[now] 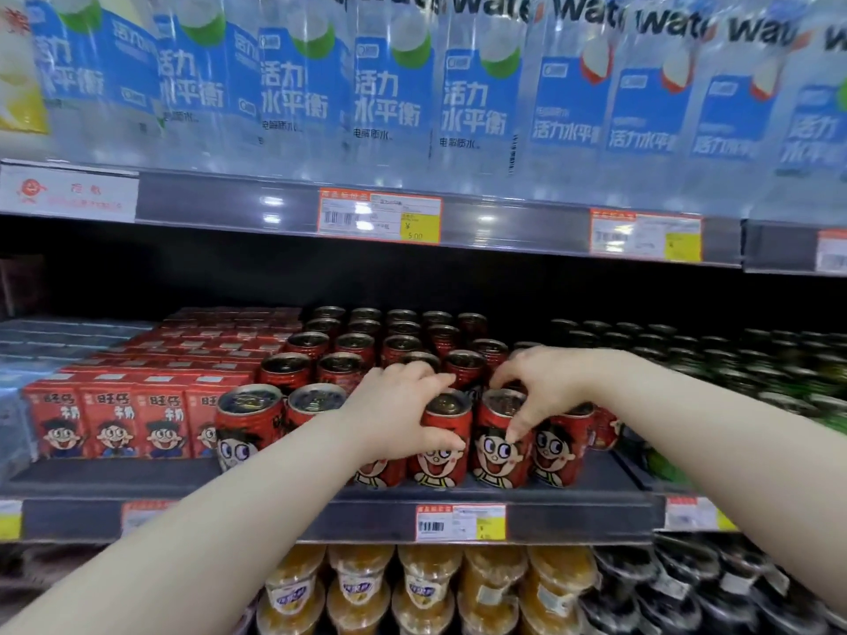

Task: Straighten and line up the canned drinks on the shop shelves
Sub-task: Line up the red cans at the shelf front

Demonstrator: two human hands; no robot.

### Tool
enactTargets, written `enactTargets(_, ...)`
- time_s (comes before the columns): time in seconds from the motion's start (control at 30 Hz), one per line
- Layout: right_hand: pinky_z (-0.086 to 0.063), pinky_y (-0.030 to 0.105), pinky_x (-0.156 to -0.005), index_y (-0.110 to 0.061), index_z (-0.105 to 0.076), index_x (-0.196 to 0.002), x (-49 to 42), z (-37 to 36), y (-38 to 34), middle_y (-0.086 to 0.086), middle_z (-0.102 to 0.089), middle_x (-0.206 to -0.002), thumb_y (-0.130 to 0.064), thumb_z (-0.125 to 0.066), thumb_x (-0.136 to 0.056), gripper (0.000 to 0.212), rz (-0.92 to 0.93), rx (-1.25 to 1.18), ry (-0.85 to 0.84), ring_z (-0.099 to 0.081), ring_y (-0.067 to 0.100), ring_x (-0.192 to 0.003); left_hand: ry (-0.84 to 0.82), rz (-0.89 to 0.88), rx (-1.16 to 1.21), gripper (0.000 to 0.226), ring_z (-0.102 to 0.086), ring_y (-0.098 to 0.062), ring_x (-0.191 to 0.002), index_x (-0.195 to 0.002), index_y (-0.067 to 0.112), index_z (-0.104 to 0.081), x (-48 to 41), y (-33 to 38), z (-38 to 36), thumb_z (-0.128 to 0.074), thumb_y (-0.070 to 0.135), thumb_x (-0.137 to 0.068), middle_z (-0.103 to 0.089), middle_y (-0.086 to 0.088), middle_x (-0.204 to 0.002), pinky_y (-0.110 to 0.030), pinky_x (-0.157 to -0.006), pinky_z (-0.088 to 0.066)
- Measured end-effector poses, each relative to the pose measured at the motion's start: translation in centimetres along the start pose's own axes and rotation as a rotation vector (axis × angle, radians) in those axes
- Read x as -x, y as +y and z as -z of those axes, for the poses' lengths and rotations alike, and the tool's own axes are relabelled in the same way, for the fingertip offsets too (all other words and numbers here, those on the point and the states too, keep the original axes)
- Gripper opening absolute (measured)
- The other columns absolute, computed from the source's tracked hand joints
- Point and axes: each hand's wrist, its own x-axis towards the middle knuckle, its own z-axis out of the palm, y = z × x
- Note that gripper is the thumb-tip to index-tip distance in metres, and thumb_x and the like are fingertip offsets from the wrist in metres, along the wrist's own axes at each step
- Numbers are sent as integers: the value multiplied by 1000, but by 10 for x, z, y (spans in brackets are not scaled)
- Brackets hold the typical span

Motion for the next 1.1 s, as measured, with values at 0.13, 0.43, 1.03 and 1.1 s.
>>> enactTargets(0.13, -37, 36, -106, -32, -40, -138, -2, -5, 8, 0, -39, -139, -54, -72, -70, 79, 62, -85, 22, -39, 20, -128, -55, -24, -9, 76, -33, -18, -133, -146, 34, -23, -6, 1, -7, -51, 62, -82, -27, 5, -149, -36, -107, -26)
enactTargets(0.43, -43, 27, -96, -26, -49, -128, 19, -1, 44, -1, -52, -131, -58, -68, -71, 68, -47, -325, 150, -51, 13, -110, 4, 5, 29, 86, -33, -20, -132, -140, 26, -34, -13, 14, 1, -52, 73, -72, -34, 3, -143, -42, -109, -28)
enactTargets(1.03, -46, 26, -88, -35, -53, -100, 28, -15, 65, -11, -55, -108, -66, -59, -74, 41, -35, -248, 7, -54, 9, -99, 89, -82, -43, 70, -36, -21, -128, -143, 31, -29, -32, 39, -27, -42, 66, -83, -41, 4, -141, -41, -108, -25)
enactTargets(1.1, -45, 26, -92, -34, -59, -100, 18, -4, 63, -11, -58, -108, -65, -51, -79, 39, 9, -210, 108, -54, 9, -102, 64, -71, -18, 74, -34, -21, -130, -144, 30, -28, -31, 41, -24, -40, 69, -82, -39, 3, -143, -42, -111, -23)
